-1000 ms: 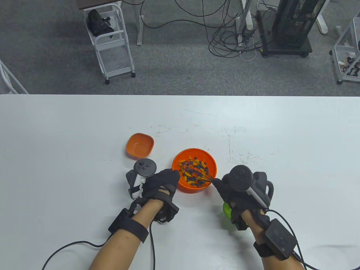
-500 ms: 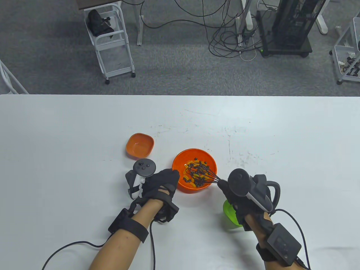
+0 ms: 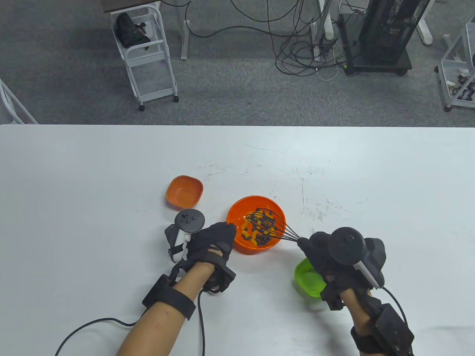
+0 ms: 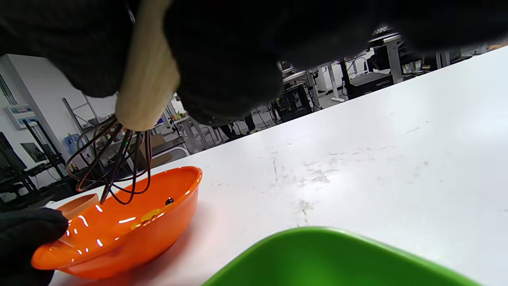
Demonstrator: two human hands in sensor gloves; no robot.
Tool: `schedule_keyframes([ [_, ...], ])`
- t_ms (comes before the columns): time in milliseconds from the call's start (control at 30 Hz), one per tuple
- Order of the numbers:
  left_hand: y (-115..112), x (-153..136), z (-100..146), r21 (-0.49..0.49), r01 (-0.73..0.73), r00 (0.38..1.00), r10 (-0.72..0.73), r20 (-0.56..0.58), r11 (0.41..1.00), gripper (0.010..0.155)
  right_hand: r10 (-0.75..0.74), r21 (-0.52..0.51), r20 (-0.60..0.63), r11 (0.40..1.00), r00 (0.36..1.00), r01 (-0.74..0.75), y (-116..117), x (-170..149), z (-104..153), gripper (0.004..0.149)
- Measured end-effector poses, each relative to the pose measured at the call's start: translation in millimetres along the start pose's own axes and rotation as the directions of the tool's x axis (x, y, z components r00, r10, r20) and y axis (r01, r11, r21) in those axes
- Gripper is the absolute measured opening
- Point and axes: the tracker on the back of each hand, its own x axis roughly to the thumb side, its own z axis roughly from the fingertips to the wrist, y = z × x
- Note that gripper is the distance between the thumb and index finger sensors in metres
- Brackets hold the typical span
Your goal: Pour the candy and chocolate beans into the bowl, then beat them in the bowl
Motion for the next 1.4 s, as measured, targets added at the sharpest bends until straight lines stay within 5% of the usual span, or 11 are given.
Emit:
schedule_keyframes([
  [267,2,-1,0,-0.009,-0.022,1.0,0.022,-0.003,1.0,0.048,-0.096,-0.031,-0.065,0.995,0.993,0.094,-6,-32,-1,0.06],
  [400,2,-1,0,-0.013,-0.029,1.0,0.029,-0.003,0.999,0.048,-0.072,0.095,-0.126,0.992,0.989,0.084,6,-43,-9,0.061],
  [467,3,-1,0,-0.013,-0.029,1.0,0.029,-0.002,1.0,0.048,-0.03,0.146,-0.145,0.988,0.989,0.052,7,-45,-9,0.062],
  [667,4,-2,0,-0.022,-0.04,0.999,0.04,-0.003,0.999,0.048,-0.137,0.023,-0.099,0.99,0.986,0.14,1,-43,-7,0.061],
  [800,4,-2,0,-0.023,-0.042,0.999,0.042,-0.003,0.999,0.048,-0.046,0.142,-0.128,0.988,0.991,0.064,8,-44,-9,0.061],
  [1067,5,-3,0,-0.03,-0.051,0.999,0.051,-0.001,0.998,0.048,-0.082,0.151,-0.123,0.983,0.989,0.101,8,-43,-9,0.061],
  [1400,5,-3,0,-0.032,-0.055,0.999,0.055,-0.001,0.998,0.049,-0.229,-0.199,-0.208,0.962,0.951,0.188,-24,-68,-1,0.059],
])
